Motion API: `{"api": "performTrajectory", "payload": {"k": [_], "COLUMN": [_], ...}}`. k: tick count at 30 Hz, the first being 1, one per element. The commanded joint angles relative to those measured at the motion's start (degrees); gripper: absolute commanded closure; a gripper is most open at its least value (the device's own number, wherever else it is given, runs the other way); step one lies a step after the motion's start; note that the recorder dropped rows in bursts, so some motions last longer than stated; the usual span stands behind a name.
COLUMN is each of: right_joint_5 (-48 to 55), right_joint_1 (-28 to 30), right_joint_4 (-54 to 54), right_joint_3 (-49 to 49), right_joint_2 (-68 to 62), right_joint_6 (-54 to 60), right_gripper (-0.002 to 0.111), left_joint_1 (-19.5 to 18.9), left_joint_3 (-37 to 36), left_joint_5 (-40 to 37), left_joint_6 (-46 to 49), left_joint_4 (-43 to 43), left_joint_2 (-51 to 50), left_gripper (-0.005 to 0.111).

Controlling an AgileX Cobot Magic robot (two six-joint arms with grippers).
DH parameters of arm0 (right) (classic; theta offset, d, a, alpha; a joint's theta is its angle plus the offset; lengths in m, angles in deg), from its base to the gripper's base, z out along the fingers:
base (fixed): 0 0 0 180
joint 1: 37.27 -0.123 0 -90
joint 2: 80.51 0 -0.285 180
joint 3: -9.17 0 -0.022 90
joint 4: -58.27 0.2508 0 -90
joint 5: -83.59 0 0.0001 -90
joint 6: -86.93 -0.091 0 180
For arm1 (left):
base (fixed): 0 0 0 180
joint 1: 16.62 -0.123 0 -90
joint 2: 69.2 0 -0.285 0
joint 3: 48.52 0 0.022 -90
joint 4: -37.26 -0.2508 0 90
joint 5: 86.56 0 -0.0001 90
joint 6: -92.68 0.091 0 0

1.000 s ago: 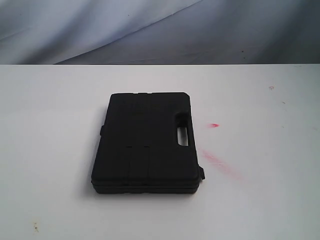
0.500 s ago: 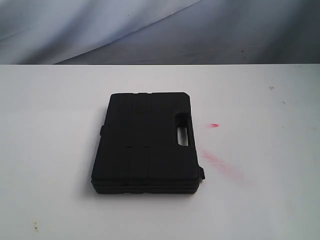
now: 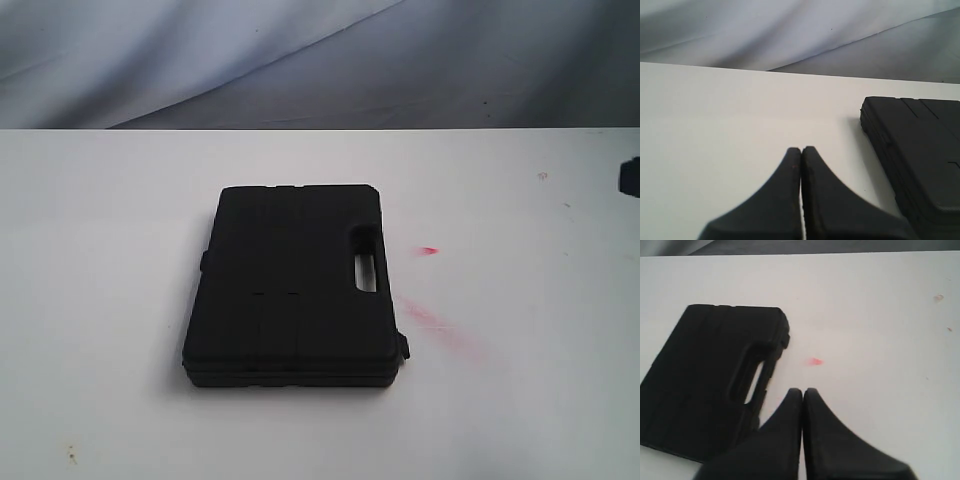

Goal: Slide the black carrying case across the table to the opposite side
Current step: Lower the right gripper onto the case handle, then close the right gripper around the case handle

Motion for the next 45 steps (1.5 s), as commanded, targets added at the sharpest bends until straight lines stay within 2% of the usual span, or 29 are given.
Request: {"api": "performTrajectory", "payload": {"k": [1,8,16,23,30,35,39,42,45], "right_joint_5": [0.58,9.16,20.7,20.71,10.46,22.12,24.54,24.54,23.7], "right_joint_1": [-6.4,-16.97,-22.71,-22.82,-22.82,-22.82,-22.82,-22.82,-22.82], "right_joint_4": [-4.05,-21.58,-23.92,-23.34,-20.65,-20.51,-20.27,-20.27,-20.03], "right_joint_3": [-6.84,-19.04,-32.18,-35.32,-36.1,-46.67,-49.33,-49.33,-49.33], "right_joint_2": [-5.39,-18.33,-34.76,-45.38,-53.21,-60.35,-63.11,-63.72,-63.72], "right_joint_6": [-8.02,-25.55,-31.03,-31.6,-31.6,-31.48,-31.48,-31.48,-31.48], "right_gripper": [0.108,0.108,0.108,0.108,0.108,0.108,0.108,0.1,0.084], "left_joint_1": [-0.19,-0.19,-0.19,-0.19,-0.19,-0.19,-0.19,-0.19,-0.19], "left_joint_3": [-0.23,-0.23,-0.23,-0.23,-0.23,-0.23,-0.23,-0.23,-0.23], "left_joint_5": [-0.09,-0.09,-0.09,-0.09,-0.09,-0.09,-0.09,-0.09,-0.09], "left_joint_6": [-0.07,-0.07,-0.07,-0.07,-0.07,-0.07,-0.07,-0.07,-0.07], "left_joint_4": [0.01,0.01,0.01,0.01,0.01,0.01,0.01,0.01,0.01], "left_joint_2": [0.19,0.19,0.19,0.19,0.19,0.19,0.19,0.19,0.19], "left_gripper": [0.107,0.107,0.107,0.107,0.107,0.107,0.107,0.107,0.107]}}
